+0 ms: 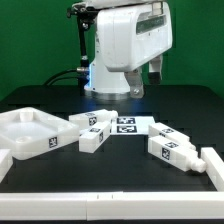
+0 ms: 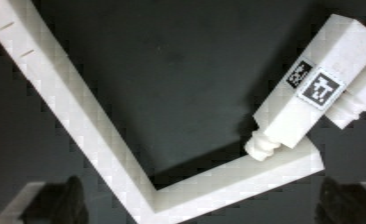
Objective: Assemble desk
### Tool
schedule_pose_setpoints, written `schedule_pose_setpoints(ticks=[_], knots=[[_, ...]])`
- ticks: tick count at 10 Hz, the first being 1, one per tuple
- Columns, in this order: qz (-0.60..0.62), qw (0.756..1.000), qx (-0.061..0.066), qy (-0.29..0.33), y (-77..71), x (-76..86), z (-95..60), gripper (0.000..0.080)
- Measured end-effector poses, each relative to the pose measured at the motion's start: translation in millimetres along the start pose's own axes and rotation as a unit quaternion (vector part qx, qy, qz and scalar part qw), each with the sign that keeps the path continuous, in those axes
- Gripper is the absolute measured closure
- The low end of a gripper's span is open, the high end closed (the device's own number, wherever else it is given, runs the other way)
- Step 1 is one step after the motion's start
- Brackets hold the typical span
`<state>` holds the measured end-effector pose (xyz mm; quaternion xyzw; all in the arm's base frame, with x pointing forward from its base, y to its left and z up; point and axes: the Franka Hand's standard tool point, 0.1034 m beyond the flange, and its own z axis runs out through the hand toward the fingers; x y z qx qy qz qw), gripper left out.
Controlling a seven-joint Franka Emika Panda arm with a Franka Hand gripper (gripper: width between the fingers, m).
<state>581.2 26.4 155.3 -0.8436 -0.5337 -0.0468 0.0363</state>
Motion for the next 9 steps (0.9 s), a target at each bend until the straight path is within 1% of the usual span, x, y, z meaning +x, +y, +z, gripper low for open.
schedule_pose_setpoints(ticks=[4, 5, 6, 7, 8, 9], knots=[[-0.003, 1.0, 0.001, 0.002, 0.1, -1.0, 0.9, 0.015], [0.016, 1.0, 0.007, -0.001, -2.5, -1.1, 2.3, 0.015], [0.042, 0.999, 0.016, -0.007, -8.6, -0.9, 5.5, 0.015], [0.066, 0.998, 0.013, -0.007, -16.9, 1.4, 14.1, 0.015], [0.089, 0.996, 0.012, -0.008, -30.7, 3.4, 26.1, 0.015], [0.104, 0.995, 0.01, -0.008, -40.2, 4.6, 34.2, 0.015]])
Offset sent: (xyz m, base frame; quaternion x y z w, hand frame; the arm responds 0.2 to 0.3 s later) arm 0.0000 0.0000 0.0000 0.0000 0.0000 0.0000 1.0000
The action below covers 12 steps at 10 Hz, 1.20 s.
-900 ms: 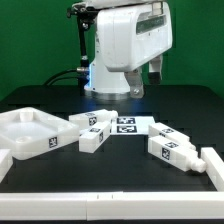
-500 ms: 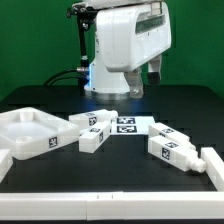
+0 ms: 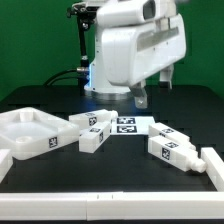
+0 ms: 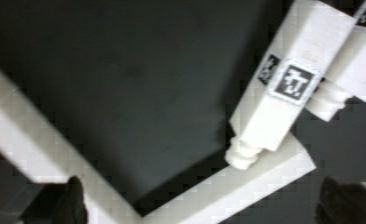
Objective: Assemble desk
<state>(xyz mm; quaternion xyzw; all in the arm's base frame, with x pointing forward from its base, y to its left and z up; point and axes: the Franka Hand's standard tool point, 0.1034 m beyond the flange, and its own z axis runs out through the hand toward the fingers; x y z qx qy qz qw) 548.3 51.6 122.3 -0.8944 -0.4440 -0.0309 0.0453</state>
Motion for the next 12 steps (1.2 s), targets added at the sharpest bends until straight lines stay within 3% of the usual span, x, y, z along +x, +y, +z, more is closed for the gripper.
schedule_pose_setpoints(ticks=[1, 4, 6, 8, 12], knots=[[0.0, 1.0, -0.008, 0.005, 0.9, -0.3, 0.8, 0.015], [0.021, 1.0, -0.008, 0.006, 0.5, -2.6, 3.2, 0.015], [0.099, 0.995, -0.003, -0.004, -21.7, -21.3, 16.8, 0.015], [0.155, 0.988, -0.015, 0.001, -56.7, -29.9, 32.1, 0.015], [0.157, 0.987, -0.014, -0.001, -55.9, -33.2, 34.2, 0.015]])
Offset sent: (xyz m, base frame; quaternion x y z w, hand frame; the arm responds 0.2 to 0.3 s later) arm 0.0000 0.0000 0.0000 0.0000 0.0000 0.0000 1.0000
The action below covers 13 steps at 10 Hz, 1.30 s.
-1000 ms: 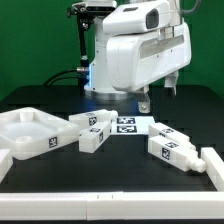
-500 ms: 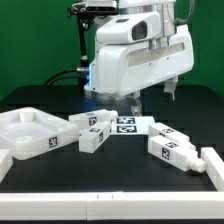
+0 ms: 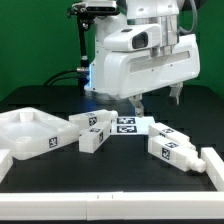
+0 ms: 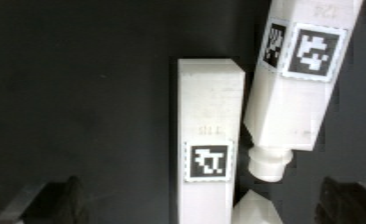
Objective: Assemble desk
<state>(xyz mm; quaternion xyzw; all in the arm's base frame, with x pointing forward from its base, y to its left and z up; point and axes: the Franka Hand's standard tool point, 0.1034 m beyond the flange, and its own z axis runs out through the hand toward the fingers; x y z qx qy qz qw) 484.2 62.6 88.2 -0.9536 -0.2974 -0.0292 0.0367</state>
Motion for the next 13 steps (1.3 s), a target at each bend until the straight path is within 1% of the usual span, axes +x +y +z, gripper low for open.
schedule_pose_setpoints(ticks=[1, 2, 3, 4, 5, 7, 8, 9, 10, 11, 12, 13], knots=[[0.001, 1.0, 0.0, -0.001, -1.2, -0.5, 1.2, 0.015], [0.024, 1.0, -0.006, 0.006, -12.8, -3.8, 8.0, 0.015], [0.033, 0.999, -0.007, 0.005, -32.1, -15.0, 21.4, 0.015], [0.029, 0.999, -0.013, 0.012, -41.6, -26.5, 38.6, 0.015], [0.03, 0.999, -0.015, 0.015, -43.6, -33.4, 50.9, 0.015], [0.03, 0.999, -0.015, 0.018, -53.2, -43.8, 73.5, 0.015], [0.029, 0.999, -0.015, 0.018, -56.5, -46.7, 79.3, 0.015], [0.029, 0.999, -0.014, 0.018, -56.8, -48.3, 82.8, 0.015], [0.03, 0.999, -0.014, 0.018, -56.5, -48.9, 83.3, 0.015], [0.03, 0.999, -0.014, 0.018, -56.5, -48.8, 83.3, 0.0175], [0.03, 0.999, -0.014, 0.018, -56.5, -48.8, 83.3, 0.0175], [0.03, 0.999, -0.014, 0.018, -56.4, -48.8, 83.3, 0.0389]])
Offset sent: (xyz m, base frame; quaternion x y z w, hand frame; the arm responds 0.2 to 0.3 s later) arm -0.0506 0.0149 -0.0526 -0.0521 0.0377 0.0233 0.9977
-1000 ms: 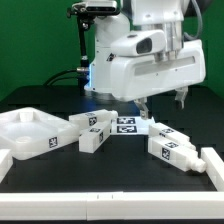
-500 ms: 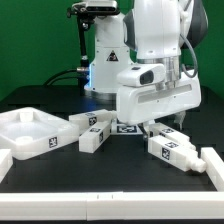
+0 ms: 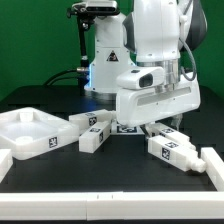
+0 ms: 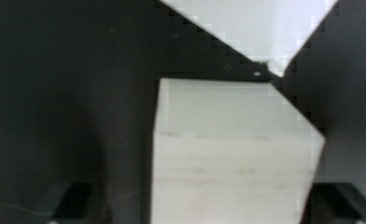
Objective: Assemble desk
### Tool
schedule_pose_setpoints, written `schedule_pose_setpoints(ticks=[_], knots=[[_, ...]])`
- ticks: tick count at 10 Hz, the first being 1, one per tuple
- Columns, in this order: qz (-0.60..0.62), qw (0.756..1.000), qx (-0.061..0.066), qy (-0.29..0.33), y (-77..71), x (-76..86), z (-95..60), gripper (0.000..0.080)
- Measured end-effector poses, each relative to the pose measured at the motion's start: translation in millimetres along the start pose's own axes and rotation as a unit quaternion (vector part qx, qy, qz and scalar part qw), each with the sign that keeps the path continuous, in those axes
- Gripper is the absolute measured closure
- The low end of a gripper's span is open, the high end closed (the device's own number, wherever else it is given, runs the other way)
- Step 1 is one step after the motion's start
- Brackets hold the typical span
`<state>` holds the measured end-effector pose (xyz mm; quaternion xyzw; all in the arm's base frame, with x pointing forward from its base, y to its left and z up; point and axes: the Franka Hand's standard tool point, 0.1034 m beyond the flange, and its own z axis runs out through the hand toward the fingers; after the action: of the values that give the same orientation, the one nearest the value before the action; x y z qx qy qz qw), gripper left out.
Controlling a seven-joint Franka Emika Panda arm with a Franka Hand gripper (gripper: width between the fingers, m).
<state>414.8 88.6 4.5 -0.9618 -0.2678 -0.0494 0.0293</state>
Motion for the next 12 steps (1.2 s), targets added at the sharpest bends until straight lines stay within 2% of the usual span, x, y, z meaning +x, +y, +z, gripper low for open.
schedule_pose_setpoints(ticks=[1, 2, 3, 6, 8, 11, 12], knots=[[0.0, 1.0, 0.0, 0.0, 0.0, 0.0, 0.0, 0.0389], [0.0, 1.0, 0.0, 0.0, 0.0, 0.1, 0.0, 0.0515], [0.006, 1.0, 0.001, 0.001, -5.7, -0.1, 0.1, 0.0515], [0.013, 1.0, 0.009, -0.004, -52.8, -9.8, -4.7, 0.0515], [0.068, 0.998, 0.008, -0.001, -72.6, -5.7, -9.8, 0.0515], [0.055, 0.998, 0.007, -0.003, -70.7, -7.9, -8.0, 0.0515], [0.09, 0.996, 0.004, 0.005, -72.5, -8.7, -7.8, 0.0515]])
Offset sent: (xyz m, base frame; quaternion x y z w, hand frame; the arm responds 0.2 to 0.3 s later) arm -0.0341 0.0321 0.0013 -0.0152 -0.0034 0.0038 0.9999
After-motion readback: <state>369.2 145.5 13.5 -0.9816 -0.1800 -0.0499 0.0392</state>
